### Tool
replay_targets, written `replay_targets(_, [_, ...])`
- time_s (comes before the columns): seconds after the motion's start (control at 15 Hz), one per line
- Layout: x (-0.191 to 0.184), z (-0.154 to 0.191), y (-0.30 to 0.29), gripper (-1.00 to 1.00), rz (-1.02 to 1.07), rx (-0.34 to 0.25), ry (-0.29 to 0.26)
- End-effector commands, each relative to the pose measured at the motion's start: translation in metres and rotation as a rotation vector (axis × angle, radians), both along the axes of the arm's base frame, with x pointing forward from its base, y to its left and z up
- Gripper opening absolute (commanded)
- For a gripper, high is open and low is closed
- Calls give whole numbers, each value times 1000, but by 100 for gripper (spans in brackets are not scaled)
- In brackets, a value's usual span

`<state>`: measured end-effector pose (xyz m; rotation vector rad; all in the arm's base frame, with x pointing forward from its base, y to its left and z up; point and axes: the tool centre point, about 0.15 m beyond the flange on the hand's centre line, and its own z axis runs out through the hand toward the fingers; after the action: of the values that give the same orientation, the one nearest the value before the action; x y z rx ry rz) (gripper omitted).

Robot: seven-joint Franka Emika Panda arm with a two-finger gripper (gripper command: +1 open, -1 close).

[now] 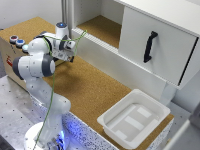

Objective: Push the handle of the drawer

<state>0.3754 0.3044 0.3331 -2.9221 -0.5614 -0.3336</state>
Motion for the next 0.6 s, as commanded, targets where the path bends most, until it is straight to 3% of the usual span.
replay_targets(0.0, [7,40,-22,-100,-85,-89,-59])
replay_targets(0.07, [4,50,-34,-100,-96,-107,-63])
replay_targets(0.13, [1,59,-40,100,-97,-135,-72])
replay_targets(0.33, [-3,68,-48,100,-102,-96,-17])
replay_targets(0.53, [-3,68,-48,100,-102,-96,-17])
